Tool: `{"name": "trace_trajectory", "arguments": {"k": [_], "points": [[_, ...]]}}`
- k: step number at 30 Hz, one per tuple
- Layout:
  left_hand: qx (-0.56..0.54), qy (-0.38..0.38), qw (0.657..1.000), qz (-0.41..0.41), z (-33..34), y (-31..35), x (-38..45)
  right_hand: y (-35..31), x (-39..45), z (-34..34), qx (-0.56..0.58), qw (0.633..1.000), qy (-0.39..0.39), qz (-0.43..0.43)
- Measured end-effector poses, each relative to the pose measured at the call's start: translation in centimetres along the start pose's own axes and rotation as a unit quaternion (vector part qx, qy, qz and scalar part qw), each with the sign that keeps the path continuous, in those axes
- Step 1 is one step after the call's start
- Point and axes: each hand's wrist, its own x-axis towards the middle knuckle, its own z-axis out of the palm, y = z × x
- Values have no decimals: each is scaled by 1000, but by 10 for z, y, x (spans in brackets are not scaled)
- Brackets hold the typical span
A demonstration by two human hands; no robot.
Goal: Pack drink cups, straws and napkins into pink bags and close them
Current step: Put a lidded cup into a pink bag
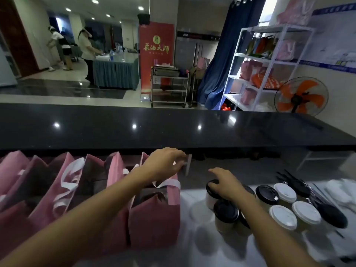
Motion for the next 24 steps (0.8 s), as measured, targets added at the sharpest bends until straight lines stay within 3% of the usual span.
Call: {"name": "trace_trajectory", "arguments": {"k": [5,13,20,24], "points": [[-24,-17,998,-47,23,1,8,25,18,14,-44,996,-73,14],[-18,63,989,-136,35,-9,-21,50,42,41,-51,984,-168,-3],[-19,70,980,-184,38,2,-62,52,53,43,-31,990,-133,-33],[1,78,977,-200,42,6,-83,37,54,17,41,995,-43,-81]]}}
